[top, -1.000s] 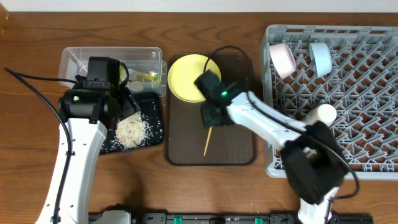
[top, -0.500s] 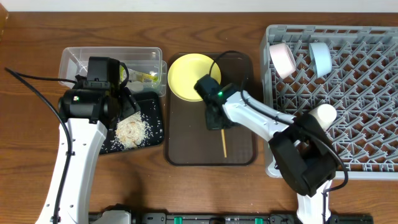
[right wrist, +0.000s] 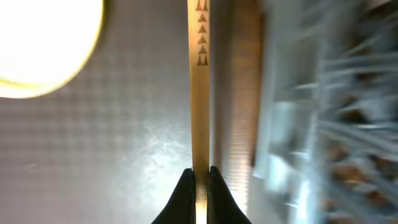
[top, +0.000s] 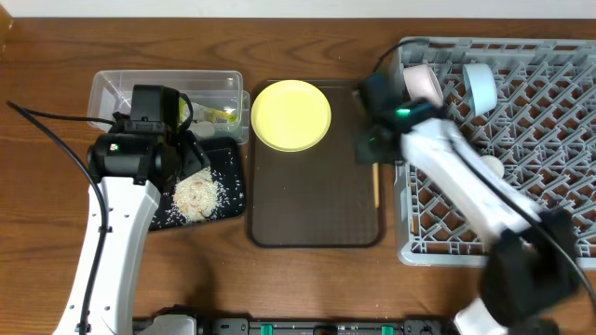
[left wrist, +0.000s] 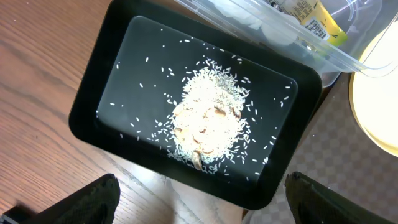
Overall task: Sort waste into correct bins and load items into the dishwasher rack
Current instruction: 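Carry the second chopstick into the rack beside the first and release, then reach the right gripper to the yellow plate edge and grasp it, then lift the yellow plate into the rack and stand it on edge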
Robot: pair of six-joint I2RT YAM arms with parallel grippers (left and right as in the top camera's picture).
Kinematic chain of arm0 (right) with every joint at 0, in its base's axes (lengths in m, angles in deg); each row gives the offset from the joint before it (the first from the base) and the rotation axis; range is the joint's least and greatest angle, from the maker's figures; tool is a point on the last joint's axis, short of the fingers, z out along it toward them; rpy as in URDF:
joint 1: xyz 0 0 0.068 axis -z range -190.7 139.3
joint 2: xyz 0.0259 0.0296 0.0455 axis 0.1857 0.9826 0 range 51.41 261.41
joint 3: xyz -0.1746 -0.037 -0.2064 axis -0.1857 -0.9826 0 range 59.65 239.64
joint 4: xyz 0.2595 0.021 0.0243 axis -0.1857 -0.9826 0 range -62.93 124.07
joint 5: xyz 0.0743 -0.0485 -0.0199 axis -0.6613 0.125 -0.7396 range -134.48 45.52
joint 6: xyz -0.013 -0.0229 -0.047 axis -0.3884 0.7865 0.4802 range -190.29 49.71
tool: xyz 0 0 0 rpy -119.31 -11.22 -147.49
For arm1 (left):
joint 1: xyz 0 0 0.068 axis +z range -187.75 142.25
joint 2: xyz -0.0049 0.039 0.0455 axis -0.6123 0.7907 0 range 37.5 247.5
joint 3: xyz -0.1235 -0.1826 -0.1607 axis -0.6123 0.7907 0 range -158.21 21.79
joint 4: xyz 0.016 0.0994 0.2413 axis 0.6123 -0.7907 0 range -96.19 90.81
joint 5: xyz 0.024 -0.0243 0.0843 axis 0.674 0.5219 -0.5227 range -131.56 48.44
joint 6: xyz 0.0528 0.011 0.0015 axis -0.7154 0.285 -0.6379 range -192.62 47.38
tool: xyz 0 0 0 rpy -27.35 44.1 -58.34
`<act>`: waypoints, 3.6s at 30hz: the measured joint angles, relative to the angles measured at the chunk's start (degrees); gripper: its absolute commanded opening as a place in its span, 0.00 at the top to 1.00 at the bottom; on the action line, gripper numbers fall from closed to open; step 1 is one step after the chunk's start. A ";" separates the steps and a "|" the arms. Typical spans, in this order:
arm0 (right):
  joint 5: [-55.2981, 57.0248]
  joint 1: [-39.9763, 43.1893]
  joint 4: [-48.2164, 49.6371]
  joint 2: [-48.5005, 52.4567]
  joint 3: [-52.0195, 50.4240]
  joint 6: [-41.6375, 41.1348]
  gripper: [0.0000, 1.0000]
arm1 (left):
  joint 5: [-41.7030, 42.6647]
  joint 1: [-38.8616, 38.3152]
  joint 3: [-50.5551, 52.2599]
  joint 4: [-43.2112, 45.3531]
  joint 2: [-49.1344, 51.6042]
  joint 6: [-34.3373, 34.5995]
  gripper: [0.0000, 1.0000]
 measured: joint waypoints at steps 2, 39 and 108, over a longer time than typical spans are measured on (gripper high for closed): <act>0.09 2.14 -1.68 -4.42 0.22 2.16 0.99 | 0.00 0.00 0.00 0.00 0.00 -0.02 0.12; -2.89 7.89 13.68 -4.48 -4.87 14.62 0.61 | 0.00 0.00 0.00 0.02 0.00 0.00 0.12; 32.33 19.23 5.11 -19.89 -3.65 31.89 0.99 | 0.00 0.00 0.00 0.02 0.00 0.00 0.12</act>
